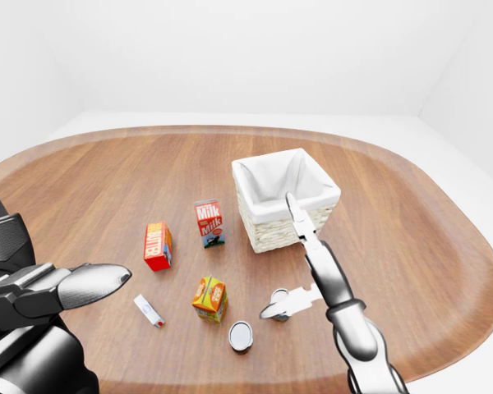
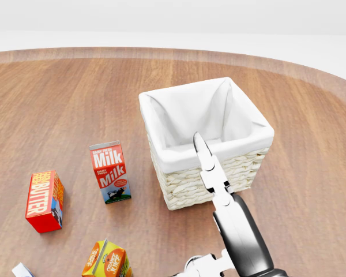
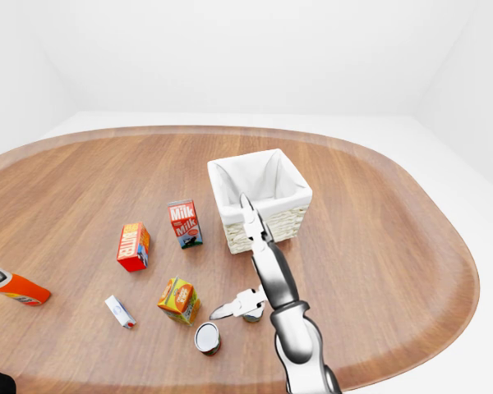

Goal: Pick up the orange juice, and put it in the basket.

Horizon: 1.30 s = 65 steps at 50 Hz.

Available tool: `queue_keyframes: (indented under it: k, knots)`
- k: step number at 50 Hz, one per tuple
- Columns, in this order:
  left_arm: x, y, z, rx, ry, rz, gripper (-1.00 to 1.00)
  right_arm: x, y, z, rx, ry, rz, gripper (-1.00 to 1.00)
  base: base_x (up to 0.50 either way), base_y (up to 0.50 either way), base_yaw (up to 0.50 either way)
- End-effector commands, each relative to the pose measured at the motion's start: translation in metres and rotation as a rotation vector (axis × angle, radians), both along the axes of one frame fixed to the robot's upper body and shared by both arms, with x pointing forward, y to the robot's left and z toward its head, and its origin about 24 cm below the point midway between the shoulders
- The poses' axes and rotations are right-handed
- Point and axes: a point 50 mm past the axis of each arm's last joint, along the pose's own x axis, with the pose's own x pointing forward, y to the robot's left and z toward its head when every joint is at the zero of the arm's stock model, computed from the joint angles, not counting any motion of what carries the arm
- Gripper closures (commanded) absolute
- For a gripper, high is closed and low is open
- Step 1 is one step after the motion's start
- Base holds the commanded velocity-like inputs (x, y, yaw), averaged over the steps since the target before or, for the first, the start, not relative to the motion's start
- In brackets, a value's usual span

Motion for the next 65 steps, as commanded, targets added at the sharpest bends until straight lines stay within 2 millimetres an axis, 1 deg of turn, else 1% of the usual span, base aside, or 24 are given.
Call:
queue_keyframes:
  k: [1,9,26,48,65]
  knots:
    - [0.0,0.0,0.0,-0.005,0.0,-0.003,-1.0,-0.004,0.012,-0.005,-0.02,0.025,0.071,-1.0,0.0,0.0,0.0]
    - [0.0,0.0,0.0,-0.007,0.002,-0.004,-1.0,-0.004,0.016,-0.004,-0.026,0.023,0.093,-1.0,0.0,0.0,0.0]
    - [0.0,0.0,0.0,0.0,0.0,0.001,-1.0,-0.003,0.027,-0.02,-0.074,0.084,0.143,-1.0,0.0,0.0,0.0]
    - [0.0,0.0,0.0,0.003,0.003,0.003,-1.0,0.0,0.034,-0.034,-0.114,0.134,0.159,-1.0,0.0,0.0,0.0]
    - [0.0,0.0,0.0,0.003,0.003,0.003,-1.0,0.002,0.038,-0.049,-0.124,0.19,0.165,-1.0,0.0,0.0,0.0]
